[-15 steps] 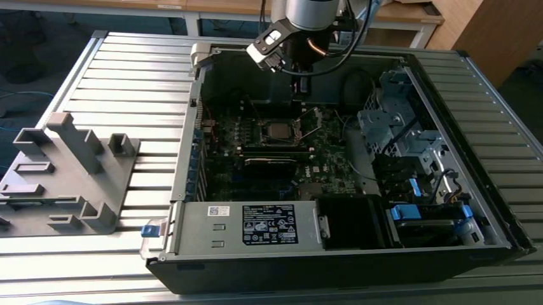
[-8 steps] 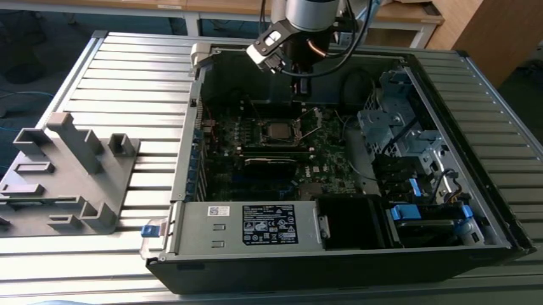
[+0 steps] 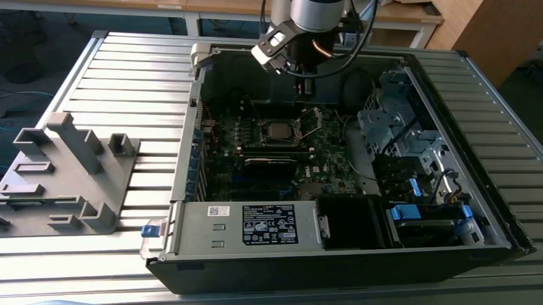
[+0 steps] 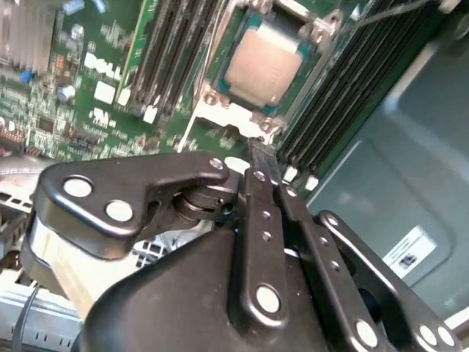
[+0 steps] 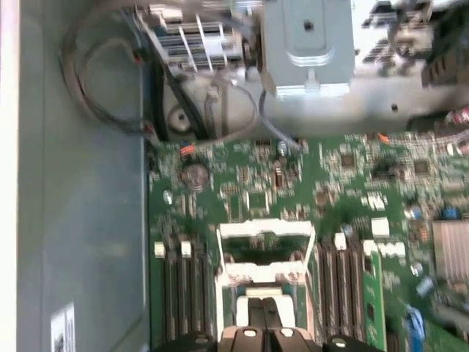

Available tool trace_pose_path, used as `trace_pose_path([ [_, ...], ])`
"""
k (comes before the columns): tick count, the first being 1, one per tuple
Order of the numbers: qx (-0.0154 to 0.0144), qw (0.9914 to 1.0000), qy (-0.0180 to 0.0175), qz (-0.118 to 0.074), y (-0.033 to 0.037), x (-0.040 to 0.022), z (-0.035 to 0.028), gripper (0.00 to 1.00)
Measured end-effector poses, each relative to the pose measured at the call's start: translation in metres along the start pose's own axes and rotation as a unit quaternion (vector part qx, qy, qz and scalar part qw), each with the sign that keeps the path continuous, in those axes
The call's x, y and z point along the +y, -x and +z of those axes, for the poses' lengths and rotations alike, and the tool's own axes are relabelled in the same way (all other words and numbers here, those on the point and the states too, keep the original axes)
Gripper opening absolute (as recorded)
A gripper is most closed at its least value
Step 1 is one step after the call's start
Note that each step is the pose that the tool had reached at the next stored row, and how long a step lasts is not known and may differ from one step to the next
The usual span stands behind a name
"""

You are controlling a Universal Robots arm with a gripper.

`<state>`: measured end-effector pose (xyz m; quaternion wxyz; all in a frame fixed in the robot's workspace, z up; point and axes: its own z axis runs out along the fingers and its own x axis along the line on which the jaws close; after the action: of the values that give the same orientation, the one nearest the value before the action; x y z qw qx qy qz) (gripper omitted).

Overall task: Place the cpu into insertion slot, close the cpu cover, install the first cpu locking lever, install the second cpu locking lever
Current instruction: 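Close the cpu cover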

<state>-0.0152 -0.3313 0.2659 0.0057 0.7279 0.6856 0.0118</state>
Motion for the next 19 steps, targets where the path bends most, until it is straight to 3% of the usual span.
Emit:
trace_pose_path([
  [8, 0.0001, 1.00000, 0.0000, 0.000, -0.0021, 0.0350, 0.0012, 0.11],
  [11, -0.0001, 1.00000, -0.0001, 0.000, -0.0022, 0.0377, 0.0011, 0.11],
  [13, -0.0002, 1.00000, 0.0000, 0.000, -0.0023, 0.0379, -0.0040, 0.11],
  [15, 0.0001, 1.00000, 0.0000, 0.000, -0.0023, 0.0384, -0.0044, 0.11],
  [19, 0.0001, 1.00000, 0.0000, 0.000, -0.0031, 0.0517, -0.0034, 0.11],
])
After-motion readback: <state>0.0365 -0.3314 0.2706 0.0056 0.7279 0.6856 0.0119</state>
